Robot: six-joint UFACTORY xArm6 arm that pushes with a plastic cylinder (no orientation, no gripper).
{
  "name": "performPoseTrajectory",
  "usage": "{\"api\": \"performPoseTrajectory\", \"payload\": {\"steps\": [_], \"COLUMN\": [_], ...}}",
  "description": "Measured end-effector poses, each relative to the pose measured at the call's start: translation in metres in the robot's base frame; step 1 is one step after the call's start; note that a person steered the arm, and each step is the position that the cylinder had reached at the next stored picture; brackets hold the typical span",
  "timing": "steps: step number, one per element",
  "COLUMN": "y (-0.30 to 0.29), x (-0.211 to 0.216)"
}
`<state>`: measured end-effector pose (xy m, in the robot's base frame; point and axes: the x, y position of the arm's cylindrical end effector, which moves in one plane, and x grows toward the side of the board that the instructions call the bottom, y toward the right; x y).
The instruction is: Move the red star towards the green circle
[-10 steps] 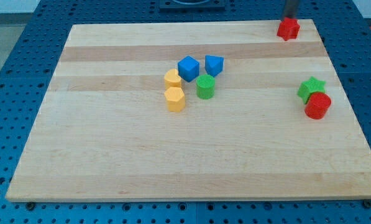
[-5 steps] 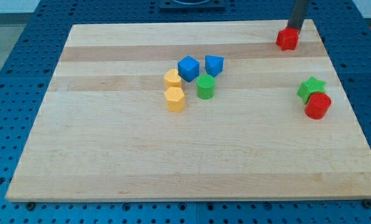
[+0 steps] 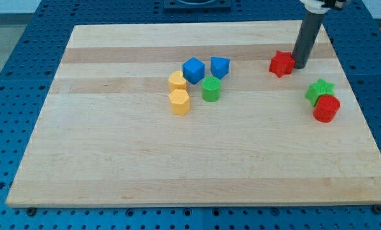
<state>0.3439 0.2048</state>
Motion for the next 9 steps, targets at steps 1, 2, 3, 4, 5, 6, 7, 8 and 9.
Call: {"api": "performPoseTrajectory", "payload": {"steps": [1, 2, 3, 4, 5, 6, 7, 8, 9], "y": [-0.006, -0.002, -0.002, -0.002, -0.005, -0.012, -0.014, -0.024, -0.025], "x": [0.006, -0.007, -0.021, -0.015, -0.001, 0.004, 0.002, -0.001, -0.017]}}
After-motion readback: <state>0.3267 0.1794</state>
